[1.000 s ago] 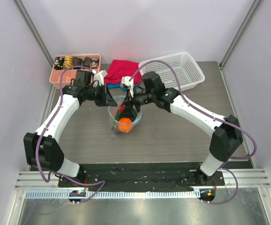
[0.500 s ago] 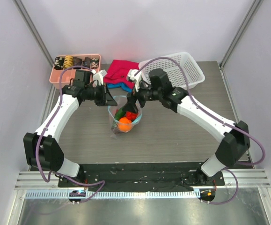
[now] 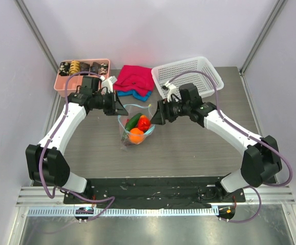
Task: Place the food in the zip-top bag and seal the zipper
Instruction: Zip the zipper food storage bag at the center of the board.
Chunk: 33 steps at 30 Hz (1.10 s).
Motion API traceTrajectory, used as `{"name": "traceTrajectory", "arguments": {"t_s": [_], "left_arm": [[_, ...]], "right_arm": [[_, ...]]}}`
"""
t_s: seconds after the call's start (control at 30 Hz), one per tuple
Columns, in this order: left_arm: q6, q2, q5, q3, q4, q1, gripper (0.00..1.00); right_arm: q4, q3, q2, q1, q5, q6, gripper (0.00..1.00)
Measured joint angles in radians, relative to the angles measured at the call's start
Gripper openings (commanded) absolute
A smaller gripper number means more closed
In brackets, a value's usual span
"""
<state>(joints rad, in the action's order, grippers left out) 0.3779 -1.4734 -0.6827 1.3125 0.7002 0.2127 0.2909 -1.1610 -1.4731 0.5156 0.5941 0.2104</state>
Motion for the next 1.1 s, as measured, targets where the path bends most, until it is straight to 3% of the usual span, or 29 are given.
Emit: {"name": "traceTrajectory", "arguments": {"t_s": [0.1,0.13,0.2,0.23,0.33,0.47,0.7,0.97,1.1], "left_arm": [[-0.002,0.000,0.000,0.000,0.000,0.000,0.00],[-0.004,0.000,0.000,0.000,0.000,0.000,0.00],[-0.011,0.000,0.000,0.000,0.000,0.001,0.01],[-0.016,0.000,0.000,0.000,0.000,0.003,0.01],[-0.027,0.000,0.001,0.000,0.001,0.009,0.09],[-0.068,-0.002,0.009,0.008,0.021,0.011,0.28],[-0.144,-0.010,0.035,0.053,0.048,0.024,0.55],[-0.236,-0.050,0.095,0.119,0.056,0.120,0.54],[-0.292,-0.053,0.099,0.122,0.060,0.186,0.45]], "right_arm": [[-0.037,0.025,-0.002,0.003,0.039,0.048,0.53],[-0.050,0.027,-0.002,0.006,0.046,0.060,0.39],[-0.089,0.027,-0.008,0.012,0.052,0.082,0.21],[-0.102,0.027,-0.014,0.013,0.053,0.086,0.01],[-0.123,0.028,-0.036,0.013,0.059,0.117,0.01],[-0.185,0.072,-0.030,0.013,0.069,0.208,0.01],[-0.351,0.194,0.097,0.054,0.041,0.414,0.01],[-0.441,0.246,0.132,0.126,-0.008,0.536,0.01],[-0.452,0.256,0.132,0.146,-0.050,0.570,0.01]]}}
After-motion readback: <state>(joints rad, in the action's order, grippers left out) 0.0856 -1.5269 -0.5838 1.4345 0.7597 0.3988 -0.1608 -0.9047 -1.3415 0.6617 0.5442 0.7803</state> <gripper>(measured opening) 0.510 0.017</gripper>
